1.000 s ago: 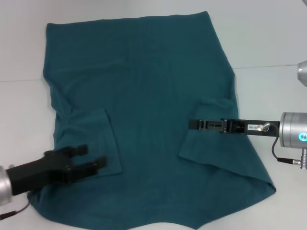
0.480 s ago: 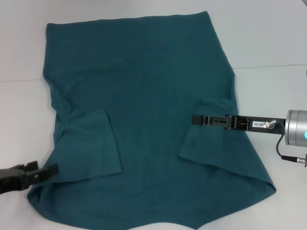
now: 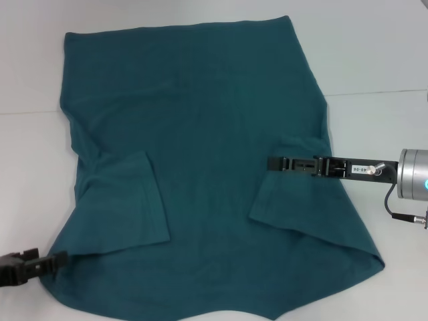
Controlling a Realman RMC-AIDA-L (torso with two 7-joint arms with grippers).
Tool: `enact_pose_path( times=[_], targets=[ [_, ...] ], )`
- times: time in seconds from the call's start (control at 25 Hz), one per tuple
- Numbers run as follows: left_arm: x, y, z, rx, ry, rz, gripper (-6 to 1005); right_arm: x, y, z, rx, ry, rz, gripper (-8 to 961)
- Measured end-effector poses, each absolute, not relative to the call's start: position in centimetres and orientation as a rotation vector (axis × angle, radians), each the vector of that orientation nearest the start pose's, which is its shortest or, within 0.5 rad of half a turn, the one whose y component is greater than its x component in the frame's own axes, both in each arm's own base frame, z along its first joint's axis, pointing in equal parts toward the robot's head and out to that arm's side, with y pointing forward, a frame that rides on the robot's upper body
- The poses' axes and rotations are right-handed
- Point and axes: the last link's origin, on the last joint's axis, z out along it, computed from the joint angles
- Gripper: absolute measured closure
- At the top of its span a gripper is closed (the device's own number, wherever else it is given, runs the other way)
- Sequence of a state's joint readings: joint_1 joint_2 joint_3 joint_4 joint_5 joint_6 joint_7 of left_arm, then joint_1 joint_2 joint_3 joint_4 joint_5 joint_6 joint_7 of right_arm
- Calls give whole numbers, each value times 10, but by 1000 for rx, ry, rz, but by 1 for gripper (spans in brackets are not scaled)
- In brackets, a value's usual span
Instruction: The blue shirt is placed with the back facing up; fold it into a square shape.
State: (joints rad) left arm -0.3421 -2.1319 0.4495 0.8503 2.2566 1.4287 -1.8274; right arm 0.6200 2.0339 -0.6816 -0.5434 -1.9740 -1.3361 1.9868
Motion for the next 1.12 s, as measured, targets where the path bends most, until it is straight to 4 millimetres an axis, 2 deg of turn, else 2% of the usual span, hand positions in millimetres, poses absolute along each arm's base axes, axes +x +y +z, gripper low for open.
enact_pose_path(
  times=[0.6, 0.92, 1.12],
  targets=[
    [-354, 280, 21, -2291, -1414, -410, 152, 267, 369, 6, -2347, 1484, 809, 85],
    [-334, 280, 18, -2428, -1396, -461, 151, 267, 368, 6, -2351, 1488, 815, 85],
    [-329, 281, 21, -2459, -1394, -468, 151, 268, 367, 7, -2346, 1491, 816, 85]
  ],
)
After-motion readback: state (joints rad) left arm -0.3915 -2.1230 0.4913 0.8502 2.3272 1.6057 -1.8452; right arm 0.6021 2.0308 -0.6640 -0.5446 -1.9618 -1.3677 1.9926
